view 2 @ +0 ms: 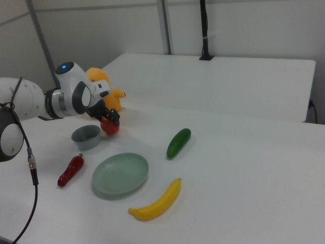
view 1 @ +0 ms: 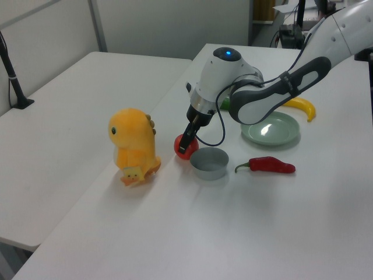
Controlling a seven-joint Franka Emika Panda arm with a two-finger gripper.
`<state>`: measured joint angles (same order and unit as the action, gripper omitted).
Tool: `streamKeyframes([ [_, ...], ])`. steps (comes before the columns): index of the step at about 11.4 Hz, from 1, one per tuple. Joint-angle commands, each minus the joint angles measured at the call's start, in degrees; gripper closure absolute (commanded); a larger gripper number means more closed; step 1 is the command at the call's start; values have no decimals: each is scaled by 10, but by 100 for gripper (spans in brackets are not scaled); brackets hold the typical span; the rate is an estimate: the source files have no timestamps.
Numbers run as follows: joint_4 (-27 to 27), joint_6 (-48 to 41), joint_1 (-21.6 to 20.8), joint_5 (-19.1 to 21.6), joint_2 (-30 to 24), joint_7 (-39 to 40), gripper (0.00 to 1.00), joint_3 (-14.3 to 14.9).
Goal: Put the red apple in the bowl
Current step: 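Close the gripper on the red apple and lift it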
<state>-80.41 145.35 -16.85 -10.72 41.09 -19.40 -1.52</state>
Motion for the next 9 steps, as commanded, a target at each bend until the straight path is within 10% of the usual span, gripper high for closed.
streamKeyframes([
  [1,-12,14,1,-12,-10,-20,92,-1],
  [9,-59,-123,25,26,-181,-19,91,-12],
])
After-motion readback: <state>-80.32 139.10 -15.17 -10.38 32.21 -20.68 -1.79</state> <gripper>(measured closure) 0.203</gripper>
